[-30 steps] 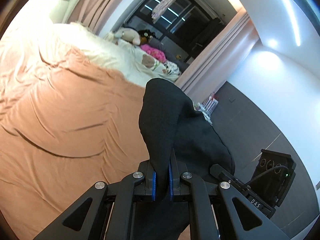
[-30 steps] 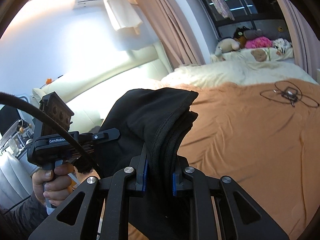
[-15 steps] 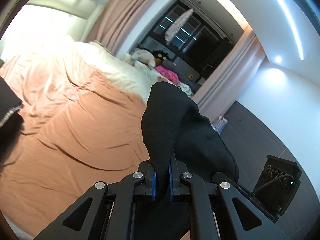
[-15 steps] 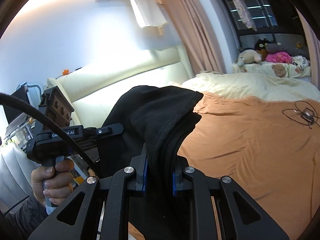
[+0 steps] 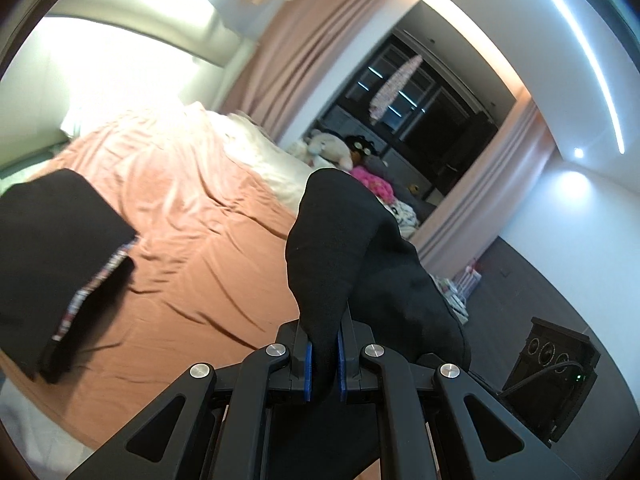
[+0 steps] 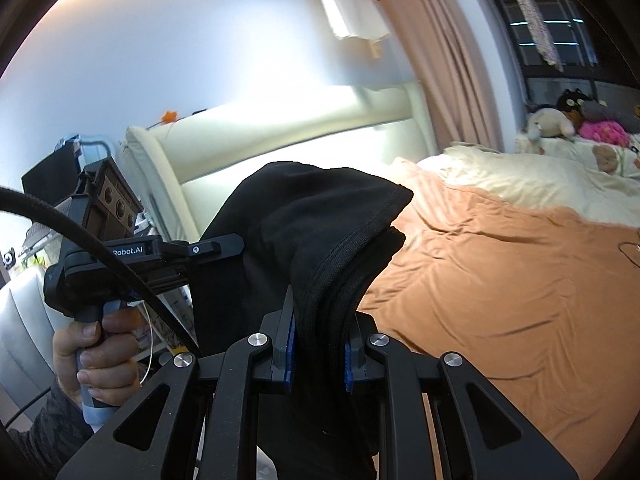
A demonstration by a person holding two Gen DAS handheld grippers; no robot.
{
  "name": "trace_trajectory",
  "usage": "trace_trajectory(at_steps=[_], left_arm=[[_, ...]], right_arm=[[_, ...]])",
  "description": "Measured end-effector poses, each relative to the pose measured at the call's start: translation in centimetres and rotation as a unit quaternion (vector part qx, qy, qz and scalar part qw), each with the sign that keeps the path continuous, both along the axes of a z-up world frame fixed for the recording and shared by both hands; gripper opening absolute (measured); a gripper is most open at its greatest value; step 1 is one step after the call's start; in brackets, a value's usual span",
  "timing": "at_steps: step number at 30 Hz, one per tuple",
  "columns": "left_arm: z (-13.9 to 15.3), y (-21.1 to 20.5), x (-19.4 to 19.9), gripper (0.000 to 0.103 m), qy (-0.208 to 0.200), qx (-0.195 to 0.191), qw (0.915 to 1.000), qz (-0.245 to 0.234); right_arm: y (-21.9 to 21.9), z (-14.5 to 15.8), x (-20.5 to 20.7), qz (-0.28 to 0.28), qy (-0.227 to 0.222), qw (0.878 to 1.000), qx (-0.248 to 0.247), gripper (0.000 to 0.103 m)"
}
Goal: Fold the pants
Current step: 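Lift the folded shorts with both grippers and carry them toward the clothes stack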
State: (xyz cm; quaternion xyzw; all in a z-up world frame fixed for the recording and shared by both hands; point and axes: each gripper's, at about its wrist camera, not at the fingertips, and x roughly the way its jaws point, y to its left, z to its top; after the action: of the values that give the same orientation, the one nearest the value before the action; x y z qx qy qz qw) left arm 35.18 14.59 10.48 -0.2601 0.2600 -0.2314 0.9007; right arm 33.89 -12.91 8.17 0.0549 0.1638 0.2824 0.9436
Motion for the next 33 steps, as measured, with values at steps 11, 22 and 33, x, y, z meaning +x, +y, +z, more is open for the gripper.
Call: trace_trajectory(at_steps=[11,22,33], left_arm=[[0.4,10.3,0.1,0.009,-0.008,0.024,0.9990,0.038],[0.3,18.7,1.9,0.009,-0.006,0.034,0.9956,0.087],[-0.7,25.7,3.3,0.009,0.005,0.038,0.9887,0.145]], right_arm=[[7.4,-0.1,3.4,0.046,-0.008,0.999,-0.021,0.014],[14.1,-0.8,8.1,0.073,-0.001,0.997,-0.034,0.014],[20.2,-1.3,12.8,0.100,0.007,0.994,-0.041,0.014]])
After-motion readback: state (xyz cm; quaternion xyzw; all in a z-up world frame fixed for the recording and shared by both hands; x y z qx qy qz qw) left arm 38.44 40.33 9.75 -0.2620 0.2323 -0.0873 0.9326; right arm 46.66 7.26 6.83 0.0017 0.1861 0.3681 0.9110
